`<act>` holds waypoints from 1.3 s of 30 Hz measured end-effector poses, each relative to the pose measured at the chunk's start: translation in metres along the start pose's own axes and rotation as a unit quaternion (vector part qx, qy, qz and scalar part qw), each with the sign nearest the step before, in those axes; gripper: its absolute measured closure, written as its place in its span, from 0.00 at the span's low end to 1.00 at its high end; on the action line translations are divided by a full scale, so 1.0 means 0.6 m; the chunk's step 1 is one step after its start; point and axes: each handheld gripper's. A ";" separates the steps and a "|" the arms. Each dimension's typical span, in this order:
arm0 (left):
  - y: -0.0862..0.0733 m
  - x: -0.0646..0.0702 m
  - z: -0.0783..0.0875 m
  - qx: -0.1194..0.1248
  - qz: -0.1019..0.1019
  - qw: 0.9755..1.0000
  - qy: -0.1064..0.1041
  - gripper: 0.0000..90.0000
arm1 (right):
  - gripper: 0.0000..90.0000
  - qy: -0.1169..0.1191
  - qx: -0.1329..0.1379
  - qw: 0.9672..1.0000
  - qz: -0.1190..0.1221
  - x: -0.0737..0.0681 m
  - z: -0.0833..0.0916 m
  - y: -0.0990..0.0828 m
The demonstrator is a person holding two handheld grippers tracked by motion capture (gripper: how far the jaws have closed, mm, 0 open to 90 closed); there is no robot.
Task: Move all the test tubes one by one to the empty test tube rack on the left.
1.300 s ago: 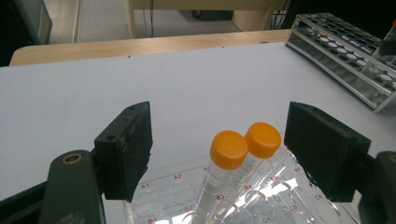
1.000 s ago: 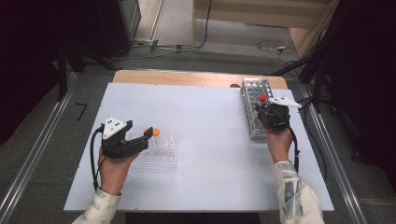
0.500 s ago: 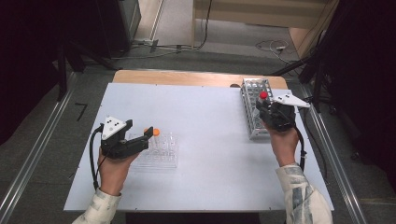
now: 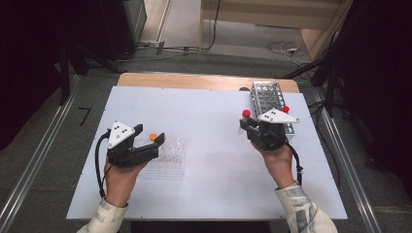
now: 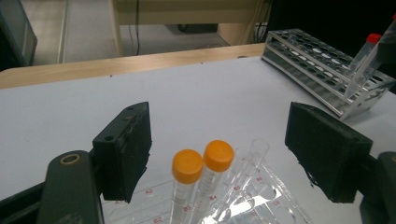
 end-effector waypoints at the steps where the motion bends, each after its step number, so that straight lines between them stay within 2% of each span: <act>1: 0.000 0.004 0.000 -0.001 -0.003 1.000 -0.003 0.26 | 0.80 0.007 -0.002 1.000 0.004 -0.008 -0.003 -0.002; 10: -0.001 0.043 0.000 0.003 -0.025 0.999 -0.039 0.32 | 0.80 0.069 -0.029 0.997 0.035 -0.079 -0.032 -0.029; 16: -0.005 0.075 -0.006 -0.001 -0.038 0.996 -0.081 0.38 | 0.80 0.110 -0.036 0.992 0.043 -0.110 -0.037 -0.036; 21: -0.008 0.103 -0.015 -0.005 -0.048 0.993 -0.109 0.42 | 0.80 0.127 -0.049 0.989 0.056 -0.132 -0.045 -0.043; 26: -0.011 0.123 -0.023 -0.009 -0.056 0.989 -0.135 0.49 | 0.80 0.138 -0.053 0.987 0.062 -0.143 -0.048 -0.044; 32: -0.012 0.130 -0.027 -0.012 -0.058 0.986 -0.159 0.63 | 0.80 0.153 -0.056 0.984 0.066 -0.155 -0.049 -0.043; 39: -0.013 0.136 -0.029 -0.019 -0.065 0.983 -0.171 0.72 | 0.80 0.165 -0.055 0.982 0.075 -0.171 -0.046 -0.039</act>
Point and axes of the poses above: each handheld gripper's, and its own axes: z roughly backward along the jaws, y roughly out of its top, x roughly to its right, and after that the axes turned 9 degrees about y, right-handed
